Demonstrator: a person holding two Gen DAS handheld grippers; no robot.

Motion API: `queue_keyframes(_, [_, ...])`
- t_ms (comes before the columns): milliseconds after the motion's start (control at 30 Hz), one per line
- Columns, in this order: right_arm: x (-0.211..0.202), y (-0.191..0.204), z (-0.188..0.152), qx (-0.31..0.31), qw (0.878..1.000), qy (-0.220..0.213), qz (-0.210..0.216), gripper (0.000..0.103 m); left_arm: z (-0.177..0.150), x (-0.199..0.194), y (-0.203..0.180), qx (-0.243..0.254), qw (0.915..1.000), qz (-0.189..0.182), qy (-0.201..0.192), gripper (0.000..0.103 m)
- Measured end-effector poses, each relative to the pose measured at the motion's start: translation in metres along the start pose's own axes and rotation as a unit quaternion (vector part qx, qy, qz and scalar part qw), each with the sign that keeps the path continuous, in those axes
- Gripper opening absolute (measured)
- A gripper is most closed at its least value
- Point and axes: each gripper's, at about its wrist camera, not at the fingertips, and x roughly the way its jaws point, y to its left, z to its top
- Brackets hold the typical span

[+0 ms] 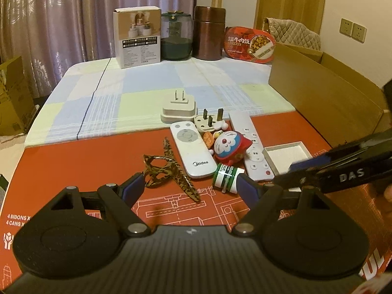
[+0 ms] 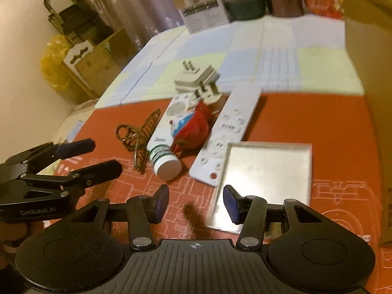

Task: Organize rigid objects
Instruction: 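Grasp the white square plastic frame with the right tool, then grasp the green-and-white pill bottle with the left tool while the right tool holds the frame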

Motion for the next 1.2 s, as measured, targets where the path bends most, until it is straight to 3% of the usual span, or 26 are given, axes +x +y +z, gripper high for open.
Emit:
queue_keyframes(33, [-0.007, 0.005, -0.001, -0.021, 0.999, -0.016, -0.025, 0.048, 0.000, 0.001, 0.000, 0.000, 1.0000, -0.001, 0.002, 0.078])
queue_keyframes(67, [-0.012, 0.009, -0.004, -0.033, 0.998, -0.029, -0.047, 0.057, 0.000, 0.002, -0.001, 0.000, 1.0000, -0.003, 0.003, 0.078])
queue_keyframes(100, [-0.015, 0.010, -0.007, -0.038, 0.997, -0.039, -0.061, 0.072, 0.000, 0.002, -0.002, 0.001, 1.0000, -0.004, 0.004, 0.078])
queue_keyframes(167, [-0.020, 0.011, -0.013, -0.027, 0.994, -0.057, -0.090, 0.087, 0.000, 0.003, -0.006, 0.002, 1.0000, -0.007, 0.003, 0.078])
queue_keyframes(367, [-0.002, 0.009, -0.019, 0.004, 0.989, -0.031, -0.148, 0.087, 0.003, 0.005, -0.013, 0.005, 0.9999, -0.016, -0.001, 0.078])
queue_keyframes(533, [0.006, -0.007, -0.022, 0.043, 0.987, -0.021, -0.150, 0.087, 0.002, 0.008, -0.012, 0.004, 0.9999, -0.016, 0.002, 0.078])
queue_keyframes(833, [0.011, -0.003, -0.018, 0.048, 0.988, -0.035, -0.145, 0.087, 0.003, 0.010, -0.015, 0.005, 0.9998, -0.018, 0.001, 0.078])
queue_keyframes(1033, [0.020, 0.006, -0.022, -0.011, 0.982, -0.025, -0.187, 0.087, 0.003, 0.012, -0.014, 0.002, 0.9999, -0.015, 0.004, 0.078])
queue_keyframes(1200, [0.005, -0.012, -0.023, 0.033, 0.979, -0.029, -0.201, 0.083, 0.004, 0.011, -0.018, 0.005, 0.9996, -0.027, -0.004, 0.078])
